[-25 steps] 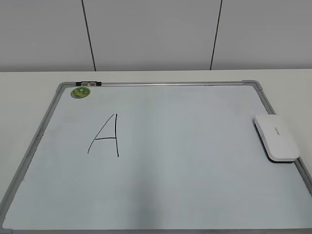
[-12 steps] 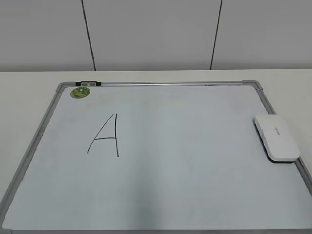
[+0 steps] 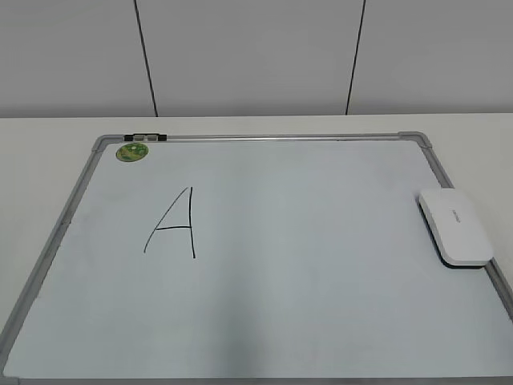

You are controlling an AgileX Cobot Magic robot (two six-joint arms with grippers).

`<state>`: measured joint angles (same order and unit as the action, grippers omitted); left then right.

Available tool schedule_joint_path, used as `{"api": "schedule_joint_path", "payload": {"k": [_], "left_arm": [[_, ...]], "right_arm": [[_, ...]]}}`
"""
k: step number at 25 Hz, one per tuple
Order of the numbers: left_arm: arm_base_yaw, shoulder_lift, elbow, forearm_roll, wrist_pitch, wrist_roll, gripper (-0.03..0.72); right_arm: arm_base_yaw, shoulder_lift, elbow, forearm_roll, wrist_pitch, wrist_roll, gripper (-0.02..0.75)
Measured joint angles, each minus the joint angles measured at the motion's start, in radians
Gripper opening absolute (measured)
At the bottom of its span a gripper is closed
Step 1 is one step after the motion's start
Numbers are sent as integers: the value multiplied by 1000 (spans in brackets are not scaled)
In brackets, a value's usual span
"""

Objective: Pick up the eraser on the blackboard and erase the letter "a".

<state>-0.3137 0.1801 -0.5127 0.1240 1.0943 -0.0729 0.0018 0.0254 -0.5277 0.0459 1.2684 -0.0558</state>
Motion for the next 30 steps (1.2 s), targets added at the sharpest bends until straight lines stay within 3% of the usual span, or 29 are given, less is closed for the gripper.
{"api": "schedule_joint_path", "payload": {"k": [7, 30], "left_arm": [[0, -1, 0, 0, 0, 0, 262], [0, -5, 0, -8, 0, 2, 262]], "right_arm": [[0, -1, 36, -11, -106, 0, 501], [0, -1, 39, -46, -119, 42, 501]]}}
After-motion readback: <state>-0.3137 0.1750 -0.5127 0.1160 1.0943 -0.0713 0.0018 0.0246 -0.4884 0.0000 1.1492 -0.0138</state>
